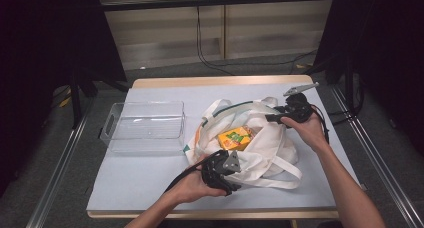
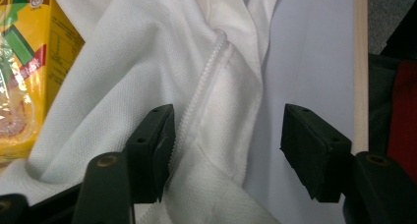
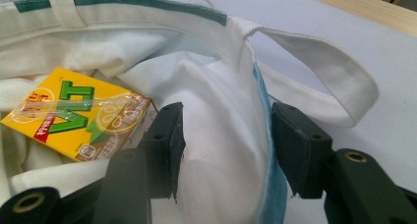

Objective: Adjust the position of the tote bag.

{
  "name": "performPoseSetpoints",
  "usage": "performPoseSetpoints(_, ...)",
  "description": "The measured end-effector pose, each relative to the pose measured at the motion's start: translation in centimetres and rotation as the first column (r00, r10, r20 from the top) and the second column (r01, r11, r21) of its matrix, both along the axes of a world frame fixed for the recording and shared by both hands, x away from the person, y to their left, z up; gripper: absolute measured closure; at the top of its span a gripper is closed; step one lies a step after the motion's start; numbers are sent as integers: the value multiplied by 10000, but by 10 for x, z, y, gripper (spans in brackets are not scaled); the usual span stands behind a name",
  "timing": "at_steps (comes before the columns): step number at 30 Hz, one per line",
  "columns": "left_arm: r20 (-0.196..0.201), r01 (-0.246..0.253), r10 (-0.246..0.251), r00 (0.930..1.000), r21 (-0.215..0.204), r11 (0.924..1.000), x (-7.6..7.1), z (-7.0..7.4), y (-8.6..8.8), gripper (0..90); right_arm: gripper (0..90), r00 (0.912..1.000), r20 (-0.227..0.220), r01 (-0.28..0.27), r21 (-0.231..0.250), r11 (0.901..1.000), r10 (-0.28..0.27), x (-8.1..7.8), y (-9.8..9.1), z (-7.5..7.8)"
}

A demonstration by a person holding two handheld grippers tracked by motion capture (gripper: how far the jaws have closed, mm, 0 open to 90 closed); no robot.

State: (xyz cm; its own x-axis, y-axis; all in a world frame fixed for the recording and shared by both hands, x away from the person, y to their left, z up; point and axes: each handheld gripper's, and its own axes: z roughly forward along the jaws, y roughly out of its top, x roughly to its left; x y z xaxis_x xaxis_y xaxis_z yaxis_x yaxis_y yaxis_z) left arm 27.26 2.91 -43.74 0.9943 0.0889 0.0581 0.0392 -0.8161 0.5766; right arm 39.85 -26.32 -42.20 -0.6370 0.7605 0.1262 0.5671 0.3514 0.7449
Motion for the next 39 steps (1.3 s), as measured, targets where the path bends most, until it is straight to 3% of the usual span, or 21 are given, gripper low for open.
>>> performPoseSetpoints(2,207,75,-67,9998,-368,9993,5,4,2,457,493,9999,-100,37,-82,10000,-38,4,3,-3)
performPoseSetpoints(4,38,-66,69,10000,-622,9980,9,5,2,475,524,9999,-139,-73,-194,9998,70,7,4,-5)
performPoseSetpoints(9,152,269,-268,9995,-81,9996,13,9,-4,545,606,9997,-239,-6,-258,9997,0,14,1,-8)
performPoseSetpoints(12,-301,318,-314,9991,123,9994,15,8,-5,668,672,9997,-209,138,-8,9999,-138,16,2,-10)
performPoseSetpoints(13,-410,336,-331,9986,128,9994,15,10,-4,717,717,9997,-210,125,-66,9999,-126,17,2,-10)
performPoseSetpoints(14,-538,392,-390,9978,30,9992,16,12,-2,764,824,9997,-161,169,-259,9995,-173,16,1,-9)
performPoseSetpoints(18,-1114,512,-555,9922,-412,9978,15,22,7,779,852,9997,-236,106,-257,9996,-112,20,-2,-9)
performPoseSetpoints(21,-1435,616,-712,9871,-705,9956,13,24,9,787,864,9990,-216,392,-397,9984,-401,27,-3,-9)
performPoseSetpoints(22,-1679,683,-779,9827,-620,9957,12,24,10,789,865,9984,-293,471,-357,9983,-482,30,-3,-11)
performPoseSetpoints(23,-1489,640,-726,9862,-619,9960,9,23,9,791,865,9976,-411,548,-385,9978,-564,33,-4,-13)
performPoseSetpoints(25,-1543,904,-960,9833,-431,9950,4,20,9,800,867,9965,-410,714,-407,9966,-730,37,-5,-17)
performPoseSetpoints(27,-1301,970,-981,9866,-147,9952,-4,17,8,803,869,9948,-344,946,-296,9951,-956,43,-6,-18)
performPoseSetpoints(31,-1478,1039,-1033,9836,-37,9946,-4,10,12,829,870,9932,-358,1092,-449,9930,-1108,48,-4,-22)
performPoseSetpoints(34,-1626,1237,-1135,9801,539,9909,-11,-2,10,845,871,9917,-404,1199,-448,9918,-1218,51,-4,-29)
performPoseSetpoints(35,-1708,1059,-920,9810,736,9917,-16,-8,9,845,871,9872,-744,1391,-350,9897,-1414,54,-8,-35)
performPoseSetpoints(36,-1604,1011,-863,9833,869,9911,-17,-9,8,845,871,9872,-744,1391,-350,9897,-1414,54,-8,-35)
performPoseSetpoints(39,-1952,1092,-954,9761,612,9921,-10,-7,9,847,873,9871,-671,1410,-648,9879,-1453,55,-4,-39)
